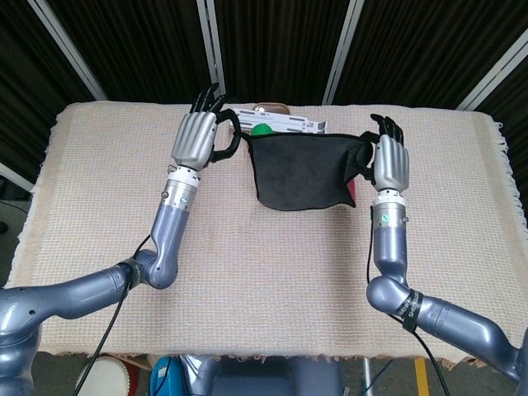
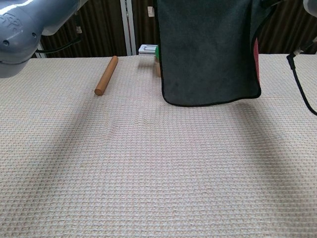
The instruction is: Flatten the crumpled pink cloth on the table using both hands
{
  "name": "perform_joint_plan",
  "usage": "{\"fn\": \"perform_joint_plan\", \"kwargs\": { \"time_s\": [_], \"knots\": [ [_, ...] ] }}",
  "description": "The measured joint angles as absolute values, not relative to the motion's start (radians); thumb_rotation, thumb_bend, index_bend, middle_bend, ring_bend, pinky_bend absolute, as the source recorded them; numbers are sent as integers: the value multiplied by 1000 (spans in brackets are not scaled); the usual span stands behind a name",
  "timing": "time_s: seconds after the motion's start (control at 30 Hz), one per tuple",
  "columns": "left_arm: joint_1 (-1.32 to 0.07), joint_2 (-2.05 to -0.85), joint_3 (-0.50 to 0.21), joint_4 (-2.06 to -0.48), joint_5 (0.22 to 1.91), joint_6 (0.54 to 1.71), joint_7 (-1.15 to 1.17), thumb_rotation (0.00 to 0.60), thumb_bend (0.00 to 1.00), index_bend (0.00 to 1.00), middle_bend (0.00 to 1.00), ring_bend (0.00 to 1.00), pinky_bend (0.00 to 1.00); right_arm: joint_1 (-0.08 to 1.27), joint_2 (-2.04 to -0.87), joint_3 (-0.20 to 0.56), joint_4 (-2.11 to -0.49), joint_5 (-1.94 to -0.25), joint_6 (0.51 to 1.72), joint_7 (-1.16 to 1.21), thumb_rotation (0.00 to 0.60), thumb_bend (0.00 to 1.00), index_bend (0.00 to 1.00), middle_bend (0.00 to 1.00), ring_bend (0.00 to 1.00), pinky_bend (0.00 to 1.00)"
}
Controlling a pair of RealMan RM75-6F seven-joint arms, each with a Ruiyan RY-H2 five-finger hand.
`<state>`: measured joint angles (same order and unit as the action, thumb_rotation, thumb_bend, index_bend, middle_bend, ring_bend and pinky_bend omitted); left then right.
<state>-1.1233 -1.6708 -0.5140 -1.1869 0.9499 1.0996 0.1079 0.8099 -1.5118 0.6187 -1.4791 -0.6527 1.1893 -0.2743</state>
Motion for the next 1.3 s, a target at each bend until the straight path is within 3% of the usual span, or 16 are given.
{"fn": "perform_joint_plan", "kwargs": {
  "time_s": [0.3,0.53,1.13,1.3],
  "knots": [
    [-1165,-1726,-553,-1059,924,1068,73,600,495,628,221,0,0,860,-1528,647,-1385,-642,1165,-254,600,636,636,157,0,0],
    [-1137,-1724,-539,-1076,951,1082,31,600,495,631,222,0,0,826,-1506,607,-1426,-662,1173,-249,600,636,636,157,0,0],
    [-897,-1660,-357,-1512,1031,1214,60,600,495,633,223,0,0,596,-1456,350,-1647,-824,1199,-139,600,636,636,156,0,0],
    [-812,-1650,-279,-1617,1067,1266,65,600,494,633,223,0,0,547,-1446,285,-1702,-900,1218,-120,600,636,636,156,0,0]
  ]
}}
